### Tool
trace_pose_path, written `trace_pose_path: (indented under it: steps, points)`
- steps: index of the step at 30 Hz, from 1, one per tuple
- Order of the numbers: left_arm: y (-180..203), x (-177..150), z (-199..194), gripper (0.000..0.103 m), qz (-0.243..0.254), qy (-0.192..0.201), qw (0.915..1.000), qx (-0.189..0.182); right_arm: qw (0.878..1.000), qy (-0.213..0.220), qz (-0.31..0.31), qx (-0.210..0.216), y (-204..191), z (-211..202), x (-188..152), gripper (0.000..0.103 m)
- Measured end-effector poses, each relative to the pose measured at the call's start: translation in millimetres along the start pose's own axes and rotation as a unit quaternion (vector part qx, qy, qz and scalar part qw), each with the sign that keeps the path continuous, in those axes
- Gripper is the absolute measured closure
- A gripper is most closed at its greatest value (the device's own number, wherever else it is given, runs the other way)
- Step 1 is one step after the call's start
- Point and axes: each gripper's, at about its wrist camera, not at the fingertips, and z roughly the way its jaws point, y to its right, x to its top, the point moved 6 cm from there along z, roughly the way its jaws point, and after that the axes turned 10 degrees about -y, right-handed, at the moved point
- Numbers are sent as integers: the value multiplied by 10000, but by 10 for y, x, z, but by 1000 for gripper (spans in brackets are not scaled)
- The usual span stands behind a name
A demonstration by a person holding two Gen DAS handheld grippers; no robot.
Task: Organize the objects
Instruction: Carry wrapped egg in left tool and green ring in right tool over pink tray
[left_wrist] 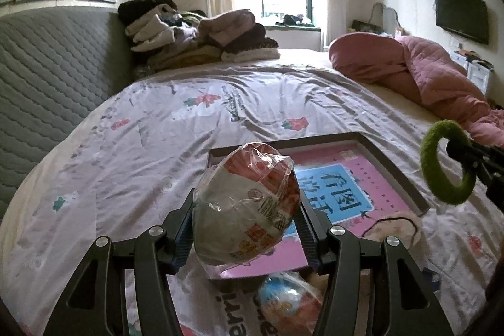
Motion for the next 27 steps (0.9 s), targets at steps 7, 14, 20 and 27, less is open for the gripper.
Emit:
trace_pose_path:
  steps: [7, 14, 20, 27]
  points:
    - [-74, 23, 380, 44, -88, -352, 9993, 7, 9997, -260, -4, 12, 83, 320, 0, 90]
    - [-60, -42, 785, 44, -53, -694, 9975, -90, 9974, -686, 18, 226, 103, 701, -78, 90]
    - [-15, -114, 1024, 44, 6, -911, 9958, -127, 9947, -996, -58, 237, 70, 949, -198, 90]
    - [10, -184, 1159, 44, 44, -1109, 9938, -90, 9901, -1400, -111, 87, 73, 1175, -359, 90]
